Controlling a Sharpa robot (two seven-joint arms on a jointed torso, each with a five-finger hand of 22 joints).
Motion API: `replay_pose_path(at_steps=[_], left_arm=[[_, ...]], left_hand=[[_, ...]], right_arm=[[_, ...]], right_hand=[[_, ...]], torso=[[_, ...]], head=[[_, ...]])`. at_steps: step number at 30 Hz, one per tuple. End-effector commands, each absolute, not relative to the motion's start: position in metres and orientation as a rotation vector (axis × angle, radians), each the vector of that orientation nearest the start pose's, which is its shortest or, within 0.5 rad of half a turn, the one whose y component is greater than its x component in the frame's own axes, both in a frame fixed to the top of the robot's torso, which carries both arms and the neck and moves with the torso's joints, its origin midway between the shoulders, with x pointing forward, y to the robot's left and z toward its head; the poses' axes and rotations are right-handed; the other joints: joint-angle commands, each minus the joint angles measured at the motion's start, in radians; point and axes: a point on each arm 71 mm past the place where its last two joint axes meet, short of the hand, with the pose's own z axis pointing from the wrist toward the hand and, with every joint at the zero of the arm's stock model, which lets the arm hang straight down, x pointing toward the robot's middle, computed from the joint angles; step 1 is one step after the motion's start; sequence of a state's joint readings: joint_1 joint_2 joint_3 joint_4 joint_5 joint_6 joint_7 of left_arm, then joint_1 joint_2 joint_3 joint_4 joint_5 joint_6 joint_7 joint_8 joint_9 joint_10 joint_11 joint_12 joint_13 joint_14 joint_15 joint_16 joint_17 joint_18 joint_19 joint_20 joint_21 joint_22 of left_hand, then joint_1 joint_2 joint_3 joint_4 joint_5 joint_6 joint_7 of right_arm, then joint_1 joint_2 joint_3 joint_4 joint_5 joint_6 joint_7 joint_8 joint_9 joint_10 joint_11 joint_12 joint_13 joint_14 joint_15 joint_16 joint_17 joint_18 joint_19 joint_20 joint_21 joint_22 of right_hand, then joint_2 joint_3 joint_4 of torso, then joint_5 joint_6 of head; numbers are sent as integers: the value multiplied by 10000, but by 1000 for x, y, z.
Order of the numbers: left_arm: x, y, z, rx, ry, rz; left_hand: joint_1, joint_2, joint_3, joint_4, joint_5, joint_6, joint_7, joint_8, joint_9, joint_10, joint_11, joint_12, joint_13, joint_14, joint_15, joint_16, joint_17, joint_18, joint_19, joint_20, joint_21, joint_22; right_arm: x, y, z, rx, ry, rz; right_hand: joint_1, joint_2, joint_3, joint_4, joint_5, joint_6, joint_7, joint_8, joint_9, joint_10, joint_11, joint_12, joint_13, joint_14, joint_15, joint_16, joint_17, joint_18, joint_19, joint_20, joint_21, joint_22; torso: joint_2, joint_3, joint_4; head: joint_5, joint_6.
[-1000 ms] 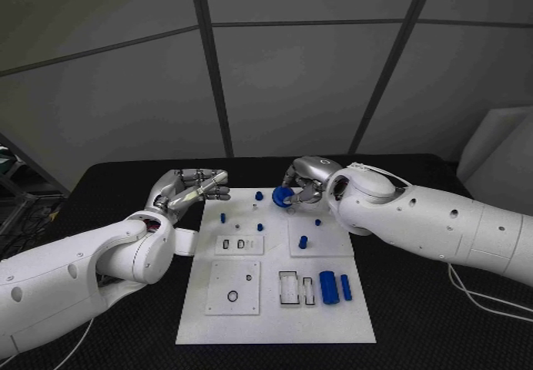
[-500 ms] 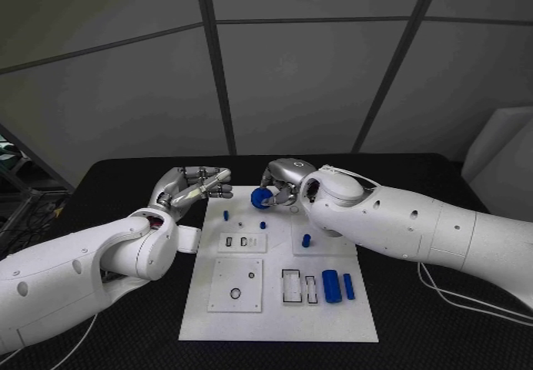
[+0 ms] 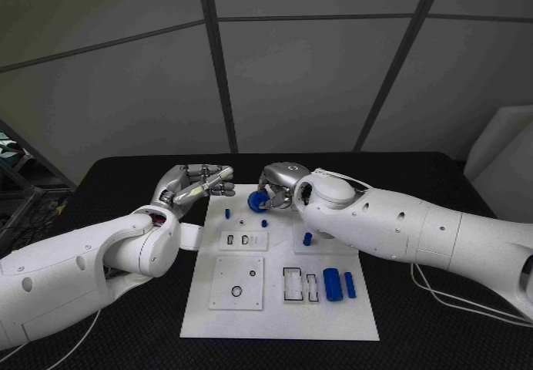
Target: Assemble the parts on the task board
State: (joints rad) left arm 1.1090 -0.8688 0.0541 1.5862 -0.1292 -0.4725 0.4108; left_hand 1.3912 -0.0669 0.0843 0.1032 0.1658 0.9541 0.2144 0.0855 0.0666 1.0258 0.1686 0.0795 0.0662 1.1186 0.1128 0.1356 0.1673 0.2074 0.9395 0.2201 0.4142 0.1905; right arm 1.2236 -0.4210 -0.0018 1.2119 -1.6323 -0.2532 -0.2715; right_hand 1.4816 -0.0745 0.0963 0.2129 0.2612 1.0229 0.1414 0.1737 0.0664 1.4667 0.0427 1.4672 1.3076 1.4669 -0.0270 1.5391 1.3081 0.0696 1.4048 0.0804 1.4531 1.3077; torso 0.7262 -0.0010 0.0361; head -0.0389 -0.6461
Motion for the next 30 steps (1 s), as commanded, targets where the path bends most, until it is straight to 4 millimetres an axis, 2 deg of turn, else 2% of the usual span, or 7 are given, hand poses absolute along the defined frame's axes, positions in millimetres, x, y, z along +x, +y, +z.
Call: replay_pose_path(at_steps=[1,9,12,15,20,27,30], left_arm=[[477,211,-177,-10440,13248,-14623],[477,211,-177,-10447,13250,-14608],[477,211,-177,-10451,13254,-14603],[477,211,-177,-10455,13265,-14604],[477,211,-177,-10463,13277,-14599],[477,211,-177,-10468,13282,-14594],[477,212,-177,-10467,13280,-14591]], left_hand=[[16,101,4,-46,-39,18,56,-55,-8,-51,16,-35,-8,8,53,-59,10,-291,-50,-19,57,10],[16,101,4,-46,-39,18,56,-55,-8,-51,16,-35,-8,8,53,-59,10,-291,-50,-19,57,10],[17,104,4,-50,-40,18,57,-58,-8,-52,17,-37,-8,7,53,-63,13,-291,-55,-18,59,11],[18,107,4,-55,-40,18,58,-61,-9,-54,17,-39,-8,6,54,-68,16,-291,-61,-17,61,13],[12,106,-3,-61,-43,6,69,-75,-11,-70,25,-50,-11,-1,58,-80,22,-292,-73,-14,65,15],[12,106,-3,-61,-43,6,69,-75,-11,-70,25,-50,-11,-1,58,-80,22,-292,-73,-14,65,15],[12,106,-3,-61,-43,6,69,-75,-11,-70,25,-50,-11,-1,58,-80,22,-292,-73,-14,65,15]], right_arm=[[535,-69,-176,-2841,16245,5214],[538,-70,-178,-2779,16397,5014],[539,-70,-179,-2719,16441,5010],[539,-70,-180,-2677,16524,5068],[538,-69,-181,-2680,16722,5228],[537,-73,-178,-2477,16462,5506],[535,-81,-172,-2076,15735,5950]], right_hand=[[-132,-13,106,6,40,138,-123,-90,13,260,19,-68,1370,853,19,25,1732,-152,23,48,37,127],[-530,-331,163,82,-283,-761,156,-715,-36,-132,265,-572,856,838,228,3,1681,-137,-50,216,-17,42],[-884,-484,179,302,-419,-1155,217,-938,-17,-243,334,-712,716,838,301,5,1689,-128,-73,305,-34,18],[-1448,-604,290,750,-263,-1244,248,-976,16,-271,376,-745,683,840,341,9,1703,-123,-82,365,-41,14],[-2431,-449,467,794,332,-1068,230,-877,57,-225,363,-683,751,848,347,21,1743,-124,-71,380,-33,38],[-2769,-243,630,772,564,-809,171,-756,84,-141,318,-572,871,856,307,34,1783,-129,-53,350,-20,67],[-2612,-304,734,672,677,-724,168,-723,83,-25,307,-422,1031,873,295,60,1857,-150,15,333,28,165]], torso=[[-3,3,-6],[3,3,-15],[3,6,-15],[-1,4,-11],[-4,5,-8],[-5,6,-17],[-14,21,-27]], head=[[8,-1],[12,-8],[8,-6],[3,-8],[11,-14],[17,-10],[19,16]])
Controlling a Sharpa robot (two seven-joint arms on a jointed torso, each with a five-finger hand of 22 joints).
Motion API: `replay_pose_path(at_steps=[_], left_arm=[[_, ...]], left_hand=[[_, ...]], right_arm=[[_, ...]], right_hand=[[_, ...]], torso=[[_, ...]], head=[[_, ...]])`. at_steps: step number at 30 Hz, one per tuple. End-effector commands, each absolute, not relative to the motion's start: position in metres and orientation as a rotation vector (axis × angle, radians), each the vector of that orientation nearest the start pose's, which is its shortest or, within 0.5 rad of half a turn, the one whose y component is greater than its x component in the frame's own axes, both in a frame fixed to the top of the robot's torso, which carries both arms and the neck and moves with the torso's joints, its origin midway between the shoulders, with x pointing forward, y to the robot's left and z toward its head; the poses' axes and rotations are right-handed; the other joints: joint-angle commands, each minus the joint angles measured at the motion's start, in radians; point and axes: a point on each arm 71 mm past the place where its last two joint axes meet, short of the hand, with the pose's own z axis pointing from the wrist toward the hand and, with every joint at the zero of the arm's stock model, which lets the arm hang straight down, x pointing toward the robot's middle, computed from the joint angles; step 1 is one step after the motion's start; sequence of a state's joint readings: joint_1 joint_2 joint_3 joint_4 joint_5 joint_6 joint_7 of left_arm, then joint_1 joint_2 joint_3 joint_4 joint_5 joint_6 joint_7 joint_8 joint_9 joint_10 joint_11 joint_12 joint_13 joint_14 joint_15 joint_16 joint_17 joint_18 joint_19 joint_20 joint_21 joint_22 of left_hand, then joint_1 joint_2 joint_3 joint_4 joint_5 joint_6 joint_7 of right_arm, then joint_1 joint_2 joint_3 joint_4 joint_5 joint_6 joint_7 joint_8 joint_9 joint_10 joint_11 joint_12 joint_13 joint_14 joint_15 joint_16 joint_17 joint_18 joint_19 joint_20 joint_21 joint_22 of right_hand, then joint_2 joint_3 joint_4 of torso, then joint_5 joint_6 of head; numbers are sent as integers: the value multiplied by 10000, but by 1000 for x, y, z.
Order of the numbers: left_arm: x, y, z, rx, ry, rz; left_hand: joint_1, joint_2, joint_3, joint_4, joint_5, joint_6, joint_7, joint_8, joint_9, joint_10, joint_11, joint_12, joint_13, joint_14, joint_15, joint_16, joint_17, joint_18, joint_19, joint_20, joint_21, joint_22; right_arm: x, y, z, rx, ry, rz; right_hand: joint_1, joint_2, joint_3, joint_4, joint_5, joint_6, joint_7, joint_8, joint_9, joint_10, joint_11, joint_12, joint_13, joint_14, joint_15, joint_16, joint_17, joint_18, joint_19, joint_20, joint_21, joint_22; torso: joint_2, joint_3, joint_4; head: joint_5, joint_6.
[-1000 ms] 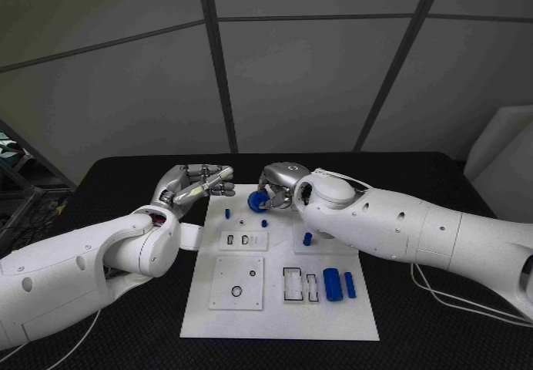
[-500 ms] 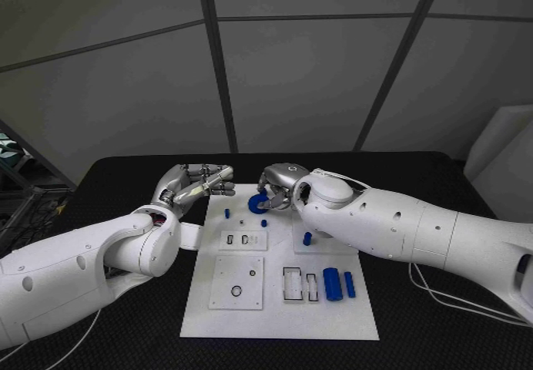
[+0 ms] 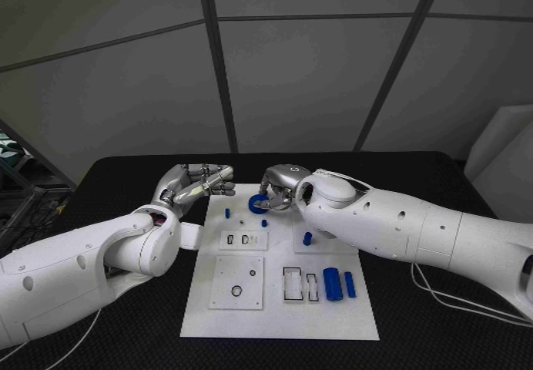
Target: Assemble the parts on the task board
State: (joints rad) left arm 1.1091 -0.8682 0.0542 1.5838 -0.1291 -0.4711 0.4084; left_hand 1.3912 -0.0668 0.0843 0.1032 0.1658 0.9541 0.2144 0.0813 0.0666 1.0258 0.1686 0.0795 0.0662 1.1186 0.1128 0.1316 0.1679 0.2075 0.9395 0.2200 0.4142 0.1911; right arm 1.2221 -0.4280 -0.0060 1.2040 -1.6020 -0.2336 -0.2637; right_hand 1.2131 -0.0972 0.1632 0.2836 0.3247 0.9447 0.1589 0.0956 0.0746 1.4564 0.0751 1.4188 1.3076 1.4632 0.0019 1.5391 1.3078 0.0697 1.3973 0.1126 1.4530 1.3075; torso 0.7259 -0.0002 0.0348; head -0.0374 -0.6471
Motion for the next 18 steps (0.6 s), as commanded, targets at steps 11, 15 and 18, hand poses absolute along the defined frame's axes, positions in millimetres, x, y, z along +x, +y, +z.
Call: replay_pose_path(at_steps=[11,15,18], left_arm=[[479,218,-178,-10496,13221,-14438],[480,220,-178,-10505,13207,-14396],[480,220,-179,-10507,13211,-14394]], left_hand=[[3,111,-9,-65,-43,-4,78,-46,-12,-84,32,-61,-12,-6,63,-53,23,-293,-86,-10,70,13],[3,112,-9,-66,-43,-3,78,-46,-12,-83,32,-61,-12,-6,64,-54,24,-293,-87,-9,70,13],[4,117,-7,-68,-42,1,74,-45,-11,-79,31,-59,-11,-4,64,-56,26,-292,-89,-9,72,14]], right_arm=[[523,-163,-160,-71,15110,7962],[521,-205,-161,882,15457,8259],[520,-232,-161,1347,15525,8250]], right_hand=[[1202,-407,358,-674,-933,101,-2,18,-39,-118,-21,-199,782,798,-5,-119,1397,-46,-253,-3,-226,-313],[1565,-573,191,-967,-288,127,-19,2,-44,-246,-43,-380,612,729,-29,-247,1115,28,-503,-25,-433,-667],[1758,-627,93,-1123,-255,151,-57,0,-44,-312,-75,-476,522,696,-53,-317,966,66,-624,-42,-537,-846]], torso=[[-53,27,-122],[-66,53,-224],[-68,72,-256]], head=[[-12,121],[-72,165],[-151,187]])
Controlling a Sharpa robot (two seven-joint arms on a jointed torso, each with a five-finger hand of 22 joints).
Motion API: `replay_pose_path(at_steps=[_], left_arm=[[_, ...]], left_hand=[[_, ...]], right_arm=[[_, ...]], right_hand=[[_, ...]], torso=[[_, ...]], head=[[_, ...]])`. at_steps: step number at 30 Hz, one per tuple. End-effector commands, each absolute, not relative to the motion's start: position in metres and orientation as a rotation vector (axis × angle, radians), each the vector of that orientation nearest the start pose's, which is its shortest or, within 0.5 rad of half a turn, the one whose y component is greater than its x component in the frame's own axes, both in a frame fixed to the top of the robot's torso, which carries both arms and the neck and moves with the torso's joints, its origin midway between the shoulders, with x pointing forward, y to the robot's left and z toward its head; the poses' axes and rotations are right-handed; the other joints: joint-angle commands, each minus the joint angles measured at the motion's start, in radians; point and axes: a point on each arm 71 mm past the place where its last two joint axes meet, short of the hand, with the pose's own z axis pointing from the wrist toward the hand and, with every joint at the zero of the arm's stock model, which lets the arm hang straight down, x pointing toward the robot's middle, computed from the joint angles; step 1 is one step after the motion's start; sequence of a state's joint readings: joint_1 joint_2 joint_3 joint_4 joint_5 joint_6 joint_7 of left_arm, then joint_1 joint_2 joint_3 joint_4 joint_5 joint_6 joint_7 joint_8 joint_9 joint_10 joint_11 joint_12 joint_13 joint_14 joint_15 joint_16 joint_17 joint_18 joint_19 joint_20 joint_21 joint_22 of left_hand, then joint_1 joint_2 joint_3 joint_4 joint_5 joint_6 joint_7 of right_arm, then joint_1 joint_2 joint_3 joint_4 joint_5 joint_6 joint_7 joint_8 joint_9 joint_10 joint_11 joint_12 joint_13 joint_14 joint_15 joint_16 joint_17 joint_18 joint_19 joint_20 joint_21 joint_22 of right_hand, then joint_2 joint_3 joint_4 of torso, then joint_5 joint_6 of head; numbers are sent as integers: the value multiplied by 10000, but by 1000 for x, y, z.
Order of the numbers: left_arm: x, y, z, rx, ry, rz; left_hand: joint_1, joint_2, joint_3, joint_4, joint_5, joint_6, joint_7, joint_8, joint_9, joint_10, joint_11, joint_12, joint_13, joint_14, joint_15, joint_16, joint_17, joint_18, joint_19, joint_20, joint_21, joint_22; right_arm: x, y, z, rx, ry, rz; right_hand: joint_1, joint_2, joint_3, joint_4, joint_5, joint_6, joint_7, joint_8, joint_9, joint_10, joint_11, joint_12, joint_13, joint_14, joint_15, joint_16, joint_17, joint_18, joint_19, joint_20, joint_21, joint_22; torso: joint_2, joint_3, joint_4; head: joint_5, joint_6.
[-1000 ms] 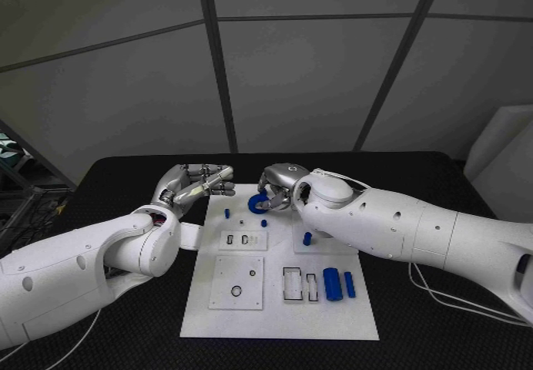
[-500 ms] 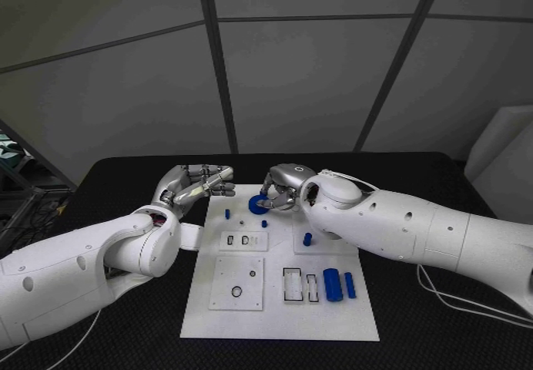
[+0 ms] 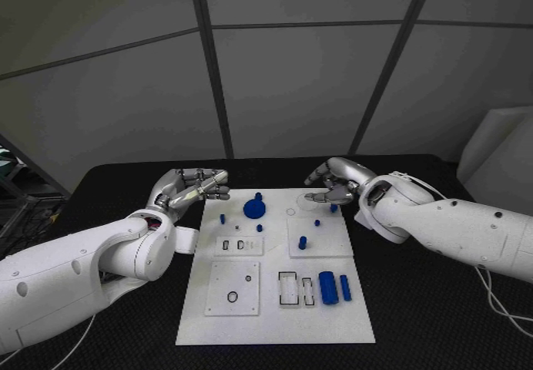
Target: Assemble the parts on the task board
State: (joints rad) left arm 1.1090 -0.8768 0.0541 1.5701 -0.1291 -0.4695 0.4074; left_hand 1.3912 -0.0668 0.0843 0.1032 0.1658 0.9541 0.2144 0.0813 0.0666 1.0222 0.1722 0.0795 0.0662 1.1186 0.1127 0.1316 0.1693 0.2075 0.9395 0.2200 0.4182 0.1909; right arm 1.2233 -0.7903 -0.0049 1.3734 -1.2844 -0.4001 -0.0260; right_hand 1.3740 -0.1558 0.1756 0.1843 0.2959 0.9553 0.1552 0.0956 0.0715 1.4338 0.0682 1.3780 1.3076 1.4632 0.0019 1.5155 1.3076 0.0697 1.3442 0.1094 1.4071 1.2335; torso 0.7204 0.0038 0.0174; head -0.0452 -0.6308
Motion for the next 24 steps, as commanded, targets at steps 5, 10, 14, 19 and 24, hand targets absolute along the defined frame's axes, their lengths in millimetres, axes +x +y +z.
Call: replay_pose_path(at_steps=[5,10,14,19,24], left_arm=[[481,220,-179,-10510,13217,-14398],[482,219,-180,-10517,13226,-14399],[482,220,-181,-10527,13227,-14382],[482,220,-181,-10536,13223,-14364],[483,220,-182,-10545,13224,-14349]], left_hand=[[6,123,-6,-72,-41,10,69,-43,-9,-34,-8,-55,-8,-1,63,-58,17,-292,-94,-8,35,18],[6,123,-6,-72,-41,10,69,-43,-9,-34,-8,-55,-8,-1,63,-58,17,-292,-94,-8,35,18],[6,123,-6,-72,-41,10,69,-43,-9,-34,-8,-55,-8,-1,63,-58,17,-292,-94,-8,35,18],[6,123,-6,-72,-41,10,69,-43,-9,-34,-8,-55,-8,-1,63,-58,17,-292,-94,-8,35,18],[6,123,-6,-72,-41,10,69,-43,-9,-34,-8,-55,-8,-1,63,-58,17,-292,-94,-8,35,18]], right_arm=[[521,-263,-162,1749,15551,7984],[525,-278,-167,2008,15678,7756],[526,-284,-177,2141,15924,7597],[526,-286,-186,2118,16168,7464],[526,-288,-193,2042,16406,7359]], right_hand=[[299,-84,-152,-249,14,45,-47,-16,-18,-156,-32,-171,428,672,-78,-138,858,93,-182,-32,-162,-240],[356,-106,-254,-297,46,-26,-28,-64,-32,-184,-23,-215,390,669,-79,-156,836,103,-215,-41,-200,-295],[407,-98,-322,-329,55,-104,-7,-110,-42,-208,-6,-248,360,667,-68,-170,814,108,-234,-38,-224,-328],[455,-89,-387,-359,53,-172,7,-148,-47,-227,6,-274,338,668,-59,-175,814,111,-244,-32,-241,-349],[535,-81,-447,-409,50,-223,7,-175,-46,-240,9,-287,328,671,-53,-177,820,114,-252,-26,-256,-364]], torso=[[-1,57,-78],[7,59,-53],[4,12,-42],[12,22,-39],[4,6,-46]], head=[[-147,52],[-230,35],[-238,-7],[-245,-46],[-250,-99]])
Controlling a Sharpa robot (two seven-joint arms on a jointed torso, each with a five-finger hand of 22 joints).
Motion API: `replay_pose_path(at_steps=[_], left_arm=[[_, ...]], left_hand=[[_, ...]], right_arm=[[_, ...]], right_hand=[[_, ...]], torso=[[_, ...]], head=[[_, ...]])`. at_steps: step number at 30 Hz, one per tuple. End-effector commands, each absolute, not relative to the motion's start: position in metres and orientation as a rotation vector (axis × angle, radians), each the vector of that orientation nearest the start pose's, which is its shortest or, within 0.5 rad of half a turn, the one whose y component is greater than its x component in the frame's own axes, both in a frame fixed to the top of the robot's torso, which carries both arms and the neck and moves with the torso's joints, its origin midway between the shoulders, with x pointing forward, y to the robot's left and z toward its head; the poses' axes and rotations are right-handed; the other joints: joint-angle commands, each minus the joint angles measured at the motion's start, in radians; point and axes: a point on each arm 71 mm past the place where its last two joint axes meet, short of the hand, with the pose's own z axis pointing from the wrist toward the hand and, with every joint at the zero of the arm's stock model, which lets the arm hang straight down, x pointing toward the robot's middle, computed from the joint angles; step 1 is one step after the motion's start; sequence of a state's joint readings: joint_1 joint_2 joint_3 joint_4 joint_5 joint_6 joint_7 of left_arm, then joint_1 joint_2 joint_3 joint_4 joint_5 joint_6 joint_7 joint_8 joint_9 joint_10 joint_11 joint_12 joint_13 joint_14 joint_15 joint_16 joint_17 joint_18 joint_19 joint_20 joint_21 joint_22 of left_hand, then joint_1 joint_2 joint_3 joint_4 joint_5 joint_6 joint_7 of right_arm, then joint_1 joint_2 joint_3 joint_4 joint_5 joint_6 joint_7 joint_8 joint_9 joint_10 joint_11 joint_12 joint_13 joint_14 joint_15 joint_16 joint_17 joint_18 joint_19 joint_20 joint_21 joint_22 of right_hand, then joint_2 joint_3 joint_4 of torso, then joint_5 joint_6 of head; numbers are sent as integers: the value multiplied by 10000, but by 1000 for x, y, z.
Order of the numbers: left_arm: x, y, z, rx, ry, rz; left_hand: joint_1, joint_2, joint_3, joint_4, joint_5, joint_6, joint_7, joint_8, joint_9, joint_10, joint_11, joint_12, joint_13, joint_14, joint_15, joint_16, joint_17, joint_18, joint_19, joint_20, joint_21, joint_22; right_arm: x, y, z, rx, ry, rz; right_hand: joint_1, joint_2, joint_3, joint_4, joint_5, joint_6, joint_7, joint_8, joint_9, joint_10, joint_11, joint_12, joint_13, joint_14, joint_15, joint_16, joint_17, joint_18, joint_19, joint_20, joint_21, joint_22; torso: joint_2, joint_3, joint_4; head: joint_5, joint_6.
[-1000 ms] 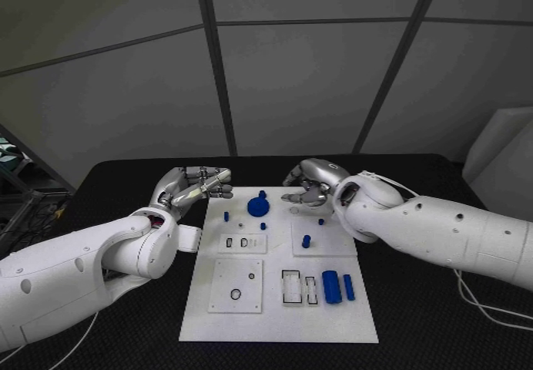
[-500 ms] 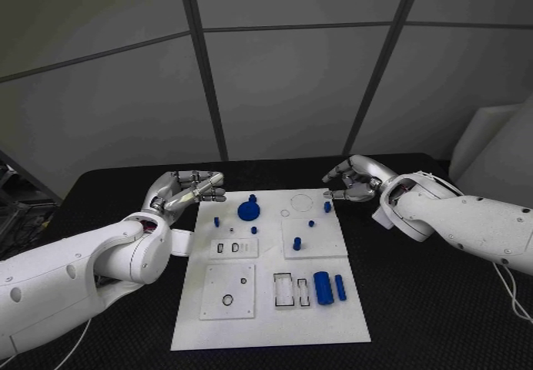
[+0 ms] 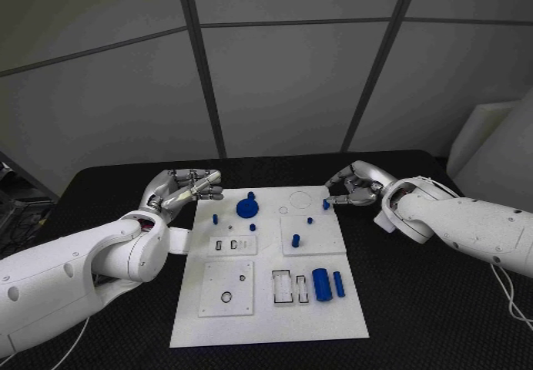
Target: Assemble the parts on the task board
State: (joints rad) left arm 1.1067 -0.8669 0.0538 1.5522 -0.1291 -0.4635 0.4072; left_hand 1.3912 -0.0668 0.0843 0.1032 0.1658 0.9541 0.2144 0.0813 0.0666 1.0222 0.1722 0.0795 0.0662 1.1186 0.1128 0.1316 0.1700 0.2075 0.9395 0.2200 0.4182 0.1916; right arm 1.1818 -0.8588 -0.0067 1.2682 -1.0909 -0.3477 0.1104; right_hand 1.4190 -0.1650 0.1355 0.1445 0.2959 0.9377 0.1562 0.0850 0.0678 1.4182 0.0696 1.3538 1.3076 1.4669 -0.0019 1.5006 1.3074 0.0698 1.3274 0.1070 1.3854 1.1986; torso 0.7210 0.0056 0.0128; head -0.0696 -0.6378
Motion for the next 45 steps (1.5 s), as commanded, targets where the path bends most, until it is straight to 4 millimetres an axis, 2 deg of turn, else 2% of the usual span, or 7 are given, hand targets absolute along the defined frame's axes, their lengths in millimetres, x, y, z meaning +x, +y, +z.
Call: replay_pose_path(at_steps=[1,13,25,35,45], left_arm=[[483,220,-182,-10548,13222,-14343],[484,220,-183,-10559,13216,-14318],[484,220,-183,-10569,13218,-14304],[484,220,-183,-10573,13216,-14293],[484,220,-183,-10577,13218,-14289]], left_hand=[[6,123,-6,-72,-41,10,69,-43,-9,-34,-8,-56,-8,-1,63,-58,10,-291,-94,-8,36,10],[11,132,-5,-84,-41,26,59,-42,-5,-17,-15,-49,-4,7,60,-64,20,-289,-103,-7,44,15],[11,132,-5,-84,-41,26,59,-42,-5,-17,-15,-49,-4,7,60,-64,20,-289,-103,-7,44,15],[14,133,-6,-93,-41,28,58,-45,-5,-16,-17,-50,-4,9,59,-69,26,-288,-108,-6,48,18],[14,133,-6,-93,-41,28,58,-45,-5,-16,-17,-50,-4,9,59,-69,26,-288,-108,-6,48,18]], right_arm=[[526,-288,-194,2018,16474,7333],[525,-288,-205,1910,16751,7211],[527,-284,-212,1799,17054,7164],[528,-283,-215,1780,17145,7126],[529,-282,-216,1750,17130,7074]], right_hand=[[95,12,-51,-17,53,-50,-2,-70,-9,-84,-7,-45,327,635,-16,-28,822,113,-83,-2,-39,-15],[123,36,-61,-32,62,-47,-3,-67,-4,-63,-6,-17,356,644,-16,-15,859,109,-69,-1,-32,4],[229,316,-114,-99,80,376,-15,145,71,31,-22,101,474,670,-27,11,940,92,5,-6,-1,85],[287,545,-64,-151,66,817,-87,313,104,97,-82,185,558,693,-72,43,1029,74,82,-39,44,182],[274,689,-15,-143,45,1013,-140,364,102,143,-129,240,615,714,-111,78,1116,54,151,-72,92,278]], torso=[[-4,-14,1],[-13,-19,8],[-25,-19,-9],[-27,-18,-6],[-27,-14,-6]], head=[[-6,-45],[1,-84],[31,-132],[38,-142],[48,-169]])
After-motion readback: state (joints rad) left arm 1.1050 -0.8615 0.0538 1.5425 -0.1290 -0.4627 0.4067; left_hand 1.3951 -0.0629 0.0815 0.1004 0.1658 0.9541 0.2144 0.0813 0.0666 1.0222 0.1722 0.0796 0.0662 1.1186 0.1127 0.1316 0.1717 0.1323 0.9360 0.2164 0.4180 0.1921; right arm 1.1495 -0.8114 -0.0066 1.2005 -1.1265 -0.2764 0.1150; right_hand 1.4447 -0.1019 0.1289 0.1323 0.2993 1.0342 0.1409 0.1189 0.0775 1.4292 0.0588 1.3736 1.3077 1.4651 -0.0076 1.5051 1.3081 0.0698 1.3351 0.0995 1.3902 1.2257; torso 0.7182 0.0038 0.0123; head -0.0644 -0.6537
